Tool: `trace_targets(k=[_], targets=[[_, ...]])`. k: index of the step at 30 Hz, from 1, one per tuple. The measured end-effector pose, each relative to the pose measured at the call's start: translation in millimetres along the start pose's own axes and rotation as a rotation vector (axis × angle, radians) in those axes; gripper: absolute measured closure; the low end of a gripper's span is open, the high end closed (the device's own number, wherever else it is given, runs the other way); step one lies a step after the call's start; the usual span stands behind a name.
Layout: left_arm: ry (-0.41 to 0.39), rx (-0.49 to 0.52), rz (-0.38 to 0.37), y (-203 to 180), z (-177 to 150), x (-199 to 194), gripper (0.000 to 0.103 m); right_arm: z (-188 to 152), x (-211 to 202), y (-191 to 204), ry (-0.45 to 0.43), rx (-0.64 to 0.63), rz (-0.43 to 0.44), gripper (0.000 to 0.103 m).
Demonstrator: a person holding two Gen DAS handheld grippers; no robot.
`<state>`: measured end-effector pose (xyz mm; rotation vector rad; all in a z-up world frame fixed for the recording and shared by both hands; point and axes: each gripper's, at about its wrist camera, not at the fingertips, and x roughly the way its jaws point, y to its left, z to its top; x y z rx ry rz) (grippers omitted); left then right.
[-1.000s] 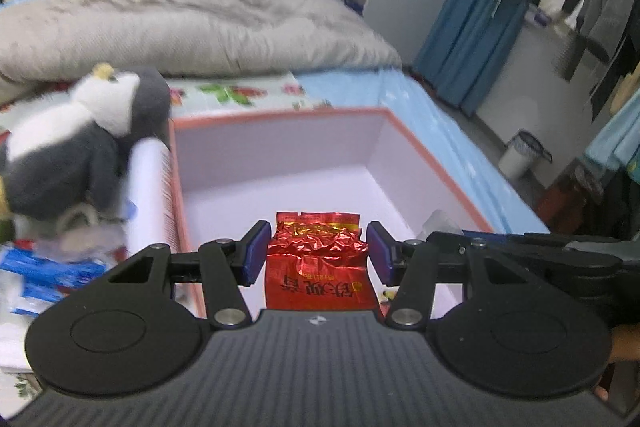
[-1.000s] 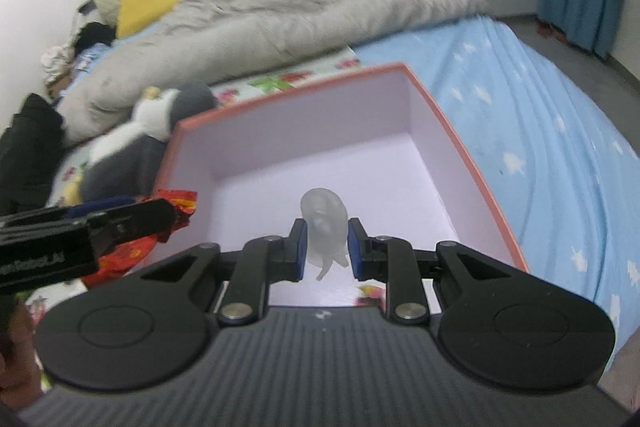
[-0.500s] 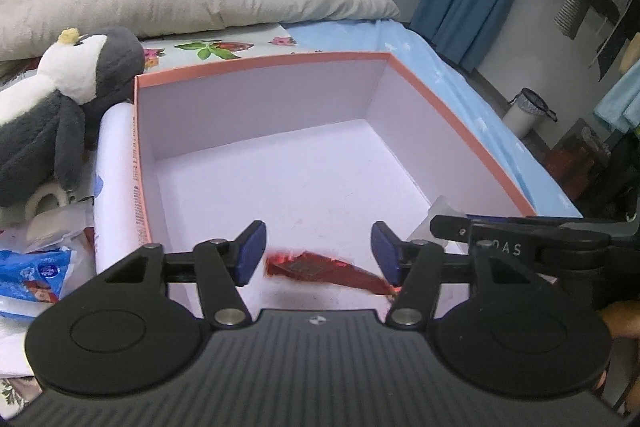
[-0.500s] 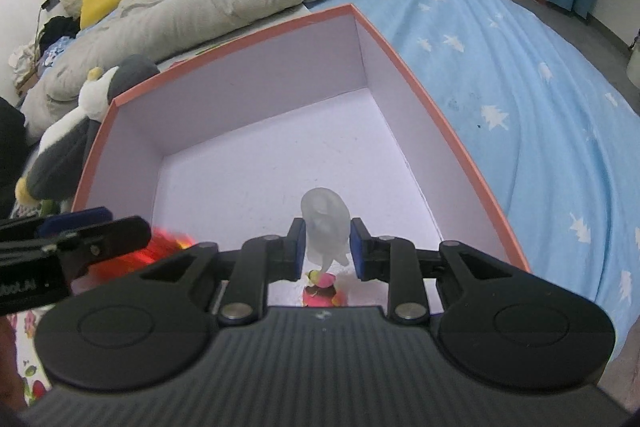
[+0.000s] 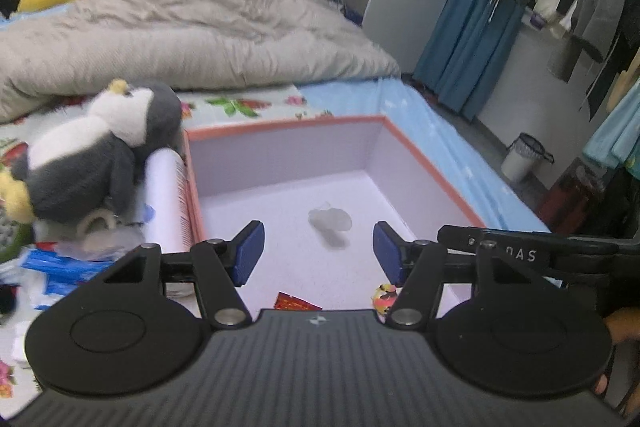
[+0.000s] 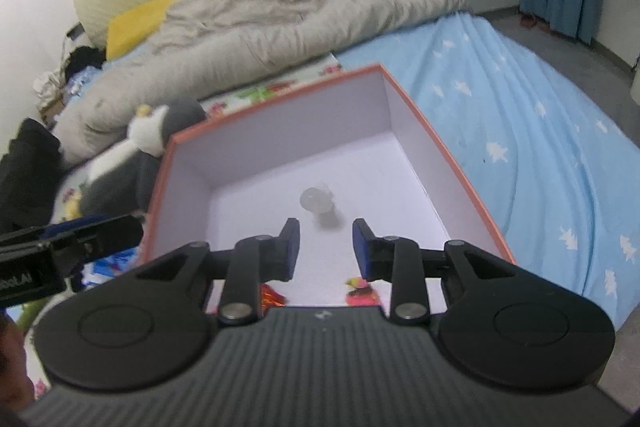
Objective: Organize soft objects
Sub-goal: 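Open both tools over the pink box, dropping tea packet and clear figure, then withdraw both tools from the box toward the remaining pile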
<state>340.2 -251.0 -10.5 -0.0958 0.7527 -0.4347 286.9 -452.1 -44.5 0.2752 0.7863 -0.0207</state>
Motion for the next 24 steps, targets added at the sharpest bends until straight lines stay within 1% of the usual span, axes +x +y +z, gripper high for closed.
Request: trace_targets(k=[5, 13, 19, 24], targets=[[-0.066, -0.009, 0.008, 5, -3, -49, 0.037, -1, -32, 22, -0.056, -0.017, 0.022, 0.070], [-0.146, -0.032, 0.017, 18, -23, -125, 0.037, -15, -78, 57, -0.127, -0.058, 0.073, 0.070], [-0.185, -0.049, 0.042, 34, -41, -169, 0.037, -31, -101, 85, -0.155, -0.086, 0.111, 0.070], [-0.193, -0.059, 0.073, 49, -60, -193, 0.036, -51, -108, 108, -0.162, -0.126, 0.141, 0.070]])
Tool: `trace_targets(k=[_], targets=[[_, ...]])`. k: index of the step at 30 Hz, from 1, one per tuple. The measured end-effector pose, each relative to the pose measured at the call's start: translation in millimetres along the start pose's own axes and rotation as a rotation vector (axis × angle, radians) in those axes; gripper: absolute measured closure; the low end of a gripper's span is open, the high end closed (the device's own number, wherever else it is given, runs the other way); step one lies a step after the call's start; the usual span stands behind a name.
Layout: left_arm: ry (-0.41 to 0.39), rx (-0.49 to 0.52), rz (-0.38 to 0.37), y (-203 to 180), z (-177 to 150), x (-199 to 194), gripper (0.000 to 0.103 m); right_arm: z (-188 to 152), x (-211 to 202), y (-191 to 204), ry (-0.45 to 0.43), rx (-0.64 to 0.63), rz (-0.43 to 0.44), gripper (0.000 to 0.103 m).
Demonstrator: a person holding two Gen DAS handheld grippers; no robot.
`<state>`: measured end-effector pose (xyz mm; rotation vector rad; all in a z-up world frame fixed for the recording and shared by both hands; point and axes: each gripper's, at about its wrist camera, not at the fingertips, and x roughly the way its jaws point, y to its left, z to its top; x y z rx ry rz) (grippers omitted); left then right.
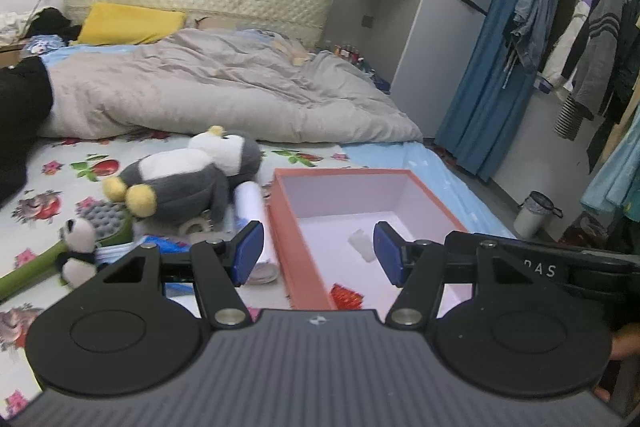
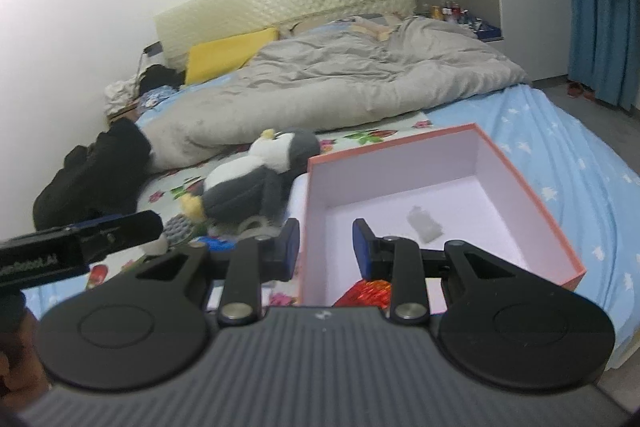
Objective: Organize soft objects
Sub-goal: 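Withdraw both tools from the box toward the remaining pile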
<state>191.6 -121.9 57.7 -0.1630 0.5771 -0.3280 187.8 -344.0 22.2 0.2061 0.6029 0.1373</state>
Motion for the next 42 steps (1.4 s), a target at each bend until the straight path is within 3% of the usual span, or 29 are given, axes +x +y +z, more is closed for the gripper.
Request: trace_targets(k=[10, 25, 42], targets=[[0.020, -0.048, 0.076, 51, -46, -44, 0.033, -46, -8, 46, 0.027, -0.037, 0.039, 0.070], [0.053, -0.093, 0.147, 115, -107, -74, 0.032, -120, -4, 96, 0.084, -0.056, 0.091, 0.070], [0.076, -0.122, 0.191, 141, -159, -89, 0.032, -176, -7, 125, 0.101, -0.125, 0.127, 0.070]])
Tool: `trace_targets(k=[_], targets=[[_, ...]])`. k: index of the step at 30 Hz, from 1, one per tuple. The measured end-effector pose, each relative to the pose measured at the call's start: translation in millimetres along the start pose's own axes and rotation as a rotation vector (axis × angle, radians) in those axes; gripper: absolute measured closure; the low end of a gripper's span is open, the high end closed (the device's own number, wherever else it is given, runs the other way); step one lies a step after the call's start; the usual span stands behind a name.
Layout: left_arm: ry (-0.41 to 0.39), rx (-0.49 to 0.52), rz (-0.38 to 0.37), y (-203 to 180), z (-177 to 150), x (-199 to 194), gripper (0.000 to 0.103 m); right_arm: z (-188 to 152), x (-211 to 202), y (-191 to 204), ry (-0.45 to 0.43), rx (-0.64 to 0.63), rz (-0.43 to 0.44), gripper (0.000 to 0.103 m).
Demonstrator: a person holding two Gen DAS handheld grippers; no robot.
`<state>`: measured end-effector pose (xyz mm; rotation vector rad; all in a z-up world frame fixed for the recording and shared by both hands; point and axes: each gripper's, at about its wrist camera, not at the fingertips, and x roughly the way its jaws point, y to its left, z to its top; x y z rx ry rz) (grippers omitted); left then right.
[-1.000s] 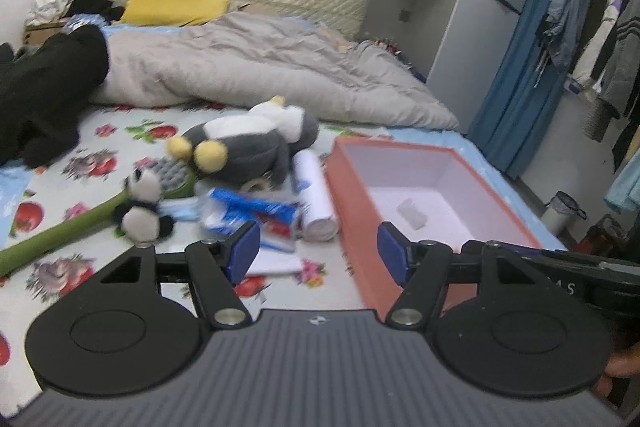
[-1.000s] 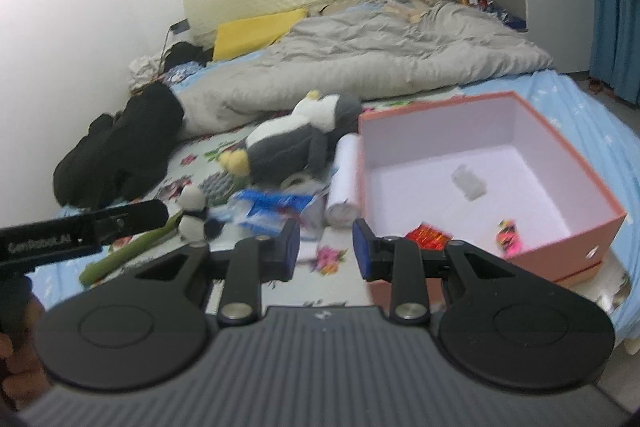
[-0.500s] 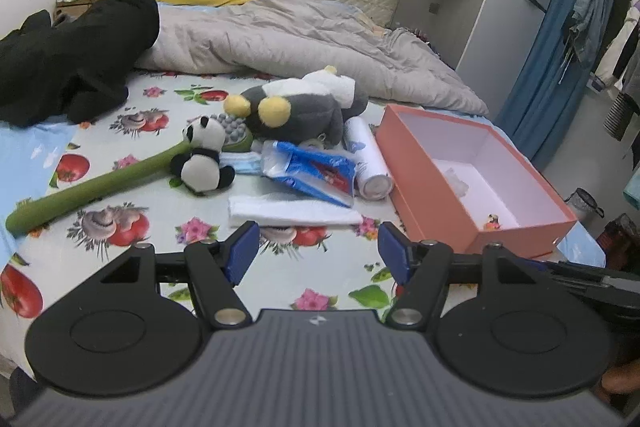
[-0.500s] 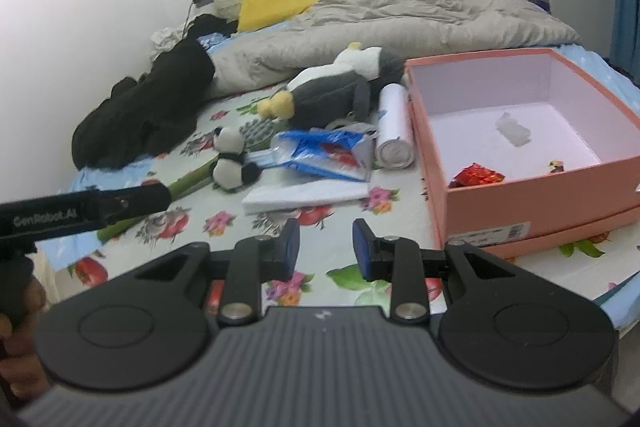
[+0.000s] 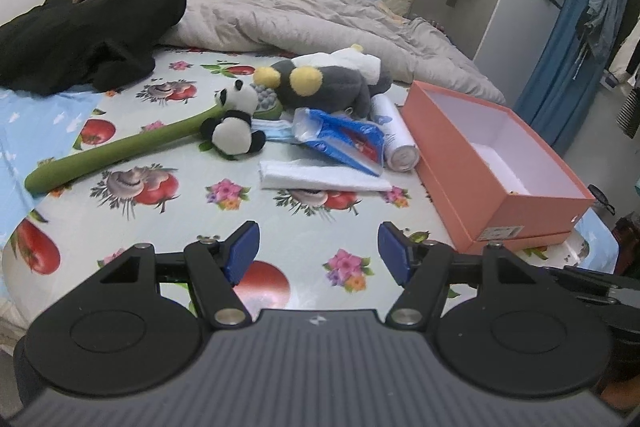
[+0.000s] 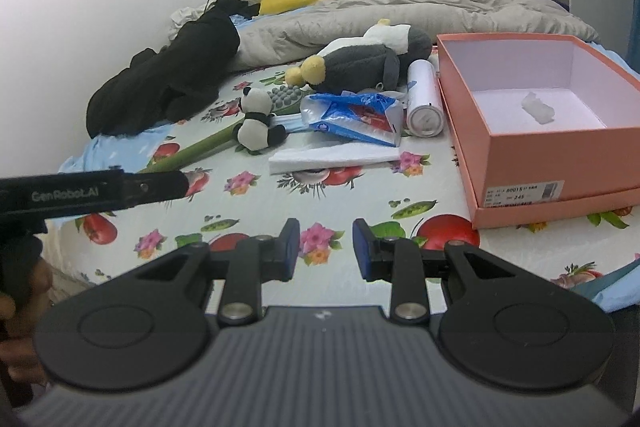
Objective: Organize soft objects
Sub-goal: 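Withdraw both tools from the box toward the remaining pile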
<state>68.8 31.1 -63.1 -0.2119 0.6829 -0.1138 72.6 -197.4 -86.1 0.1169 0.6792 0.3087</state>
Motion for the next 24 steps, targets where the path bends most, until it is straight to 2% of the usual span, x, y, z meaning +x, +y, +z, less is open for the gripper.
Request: trace_targets(k=[10, 17, 24], targets=[[0.022, -0.046, 0.027, 14, -14, 11, 0.032, -14, 9, -5, 0.025, -0.014, -0.011, 0.070], [0.033, -0.065, 0.049, 27, -3, 48, 0.032, -12, 34, -9, 0.056, -0.061, -0.011, 0.070], [0.075, -0.102, 0.073, 43, 8, 100, 0.032, -4, 71, -20, 0.098, -0.098, -0.013, 0.070]])
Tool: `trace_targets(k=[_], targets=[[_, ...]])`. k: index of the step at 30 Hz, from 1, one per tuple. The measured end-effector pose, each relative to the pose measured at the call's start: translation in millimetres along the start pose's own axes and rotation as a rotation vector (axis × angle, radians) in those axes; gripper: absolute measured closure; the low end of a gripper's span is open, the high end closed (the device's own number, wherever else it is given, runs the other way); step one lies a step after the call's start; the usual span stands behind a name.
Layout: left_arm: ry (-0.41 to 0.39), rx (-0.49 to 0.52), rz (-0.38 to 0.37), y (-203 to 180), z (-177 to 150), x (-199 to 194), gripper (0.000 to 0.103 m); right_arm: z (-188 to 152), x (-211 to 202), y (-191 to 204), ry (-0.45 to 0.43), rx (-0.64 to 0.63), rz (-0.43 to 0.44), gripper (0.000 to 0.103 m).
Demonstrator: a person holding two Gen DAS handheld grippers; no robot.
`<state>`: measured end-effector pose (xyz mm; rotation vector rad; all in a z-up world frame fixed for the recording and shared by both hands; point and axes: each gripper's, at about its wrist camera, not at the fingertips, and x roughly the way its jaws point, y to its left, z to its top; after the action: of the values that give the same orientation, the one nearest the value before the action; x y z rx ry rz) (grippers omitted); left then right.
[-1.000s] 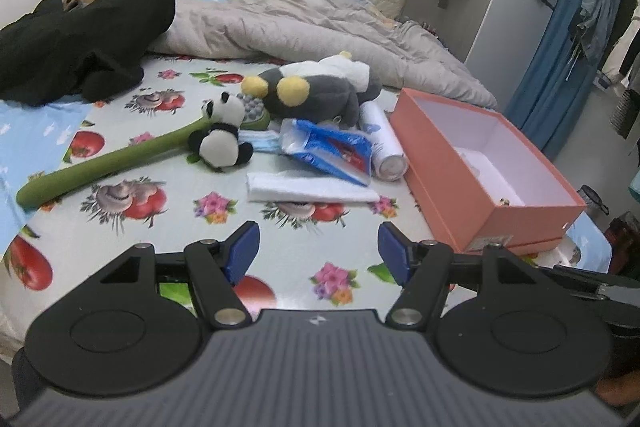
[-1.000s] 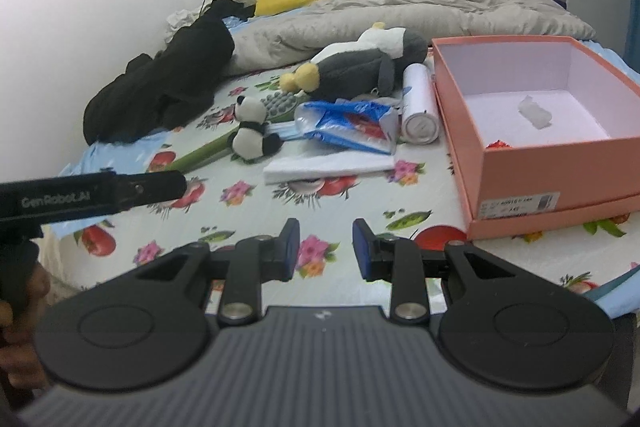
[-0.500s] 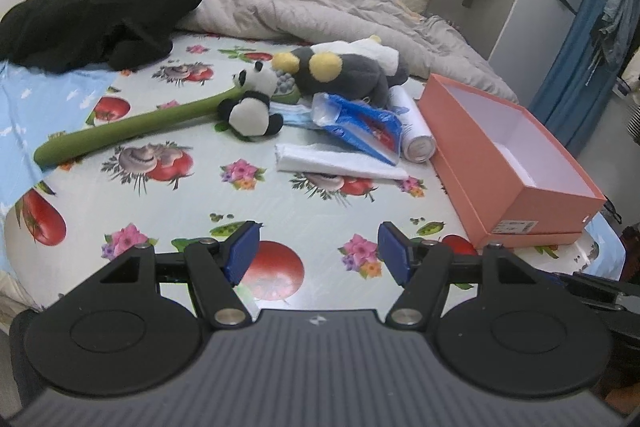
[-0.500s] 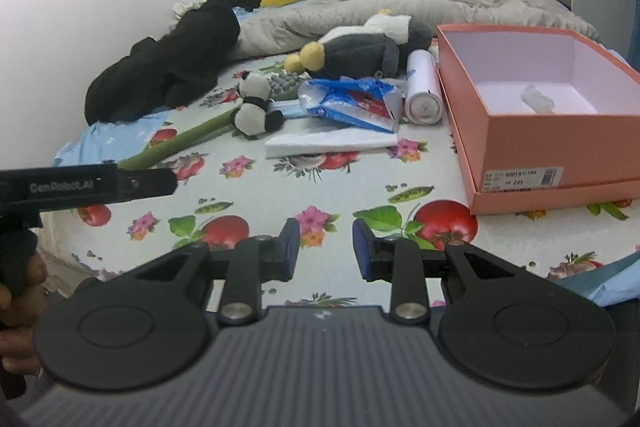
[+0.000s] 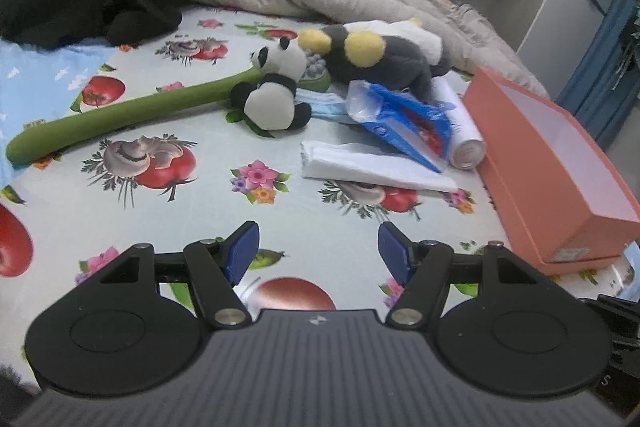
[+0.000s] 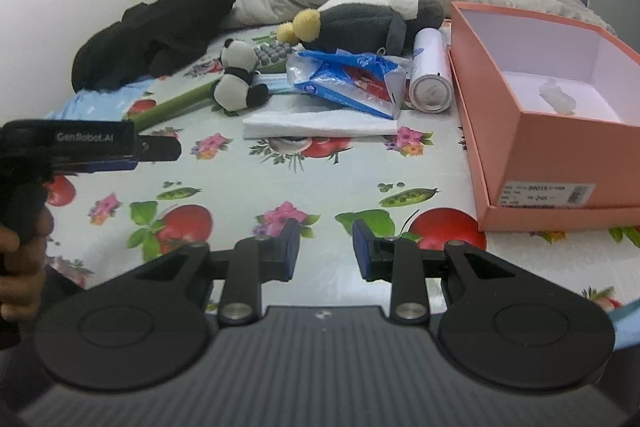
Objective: Organize soft objects
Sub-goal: 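Withdraw both tools from the box toward the remaining pile, then grasp the small panda plush with the left tool while the right tool grasps the white towel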
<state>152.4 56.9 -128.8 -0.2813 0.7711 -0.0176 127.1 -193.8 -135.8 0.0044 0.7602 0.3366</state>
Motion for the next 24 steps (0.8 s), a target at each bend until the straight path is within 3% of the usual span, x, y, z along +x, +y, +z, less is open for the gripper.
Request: trace_targets(k=[9, 13, 24], targets=[[-0.003, -0.061, 0.027, 10, 25, 53, 0.029, 19, 48, -10, 0.041, -0.091, 0.015, 0.070], [-0.004, -0.093, 0.034, 15, 40, 74, 0.029, 30, 66, -14, 0.032, -0.122, 0.028, 0.046], [-0.035, -0.135, 0.043, 24, 72, 123, 0.029, 62, 122, -9, 0.008, -0.258, 0.044, 0.046]])
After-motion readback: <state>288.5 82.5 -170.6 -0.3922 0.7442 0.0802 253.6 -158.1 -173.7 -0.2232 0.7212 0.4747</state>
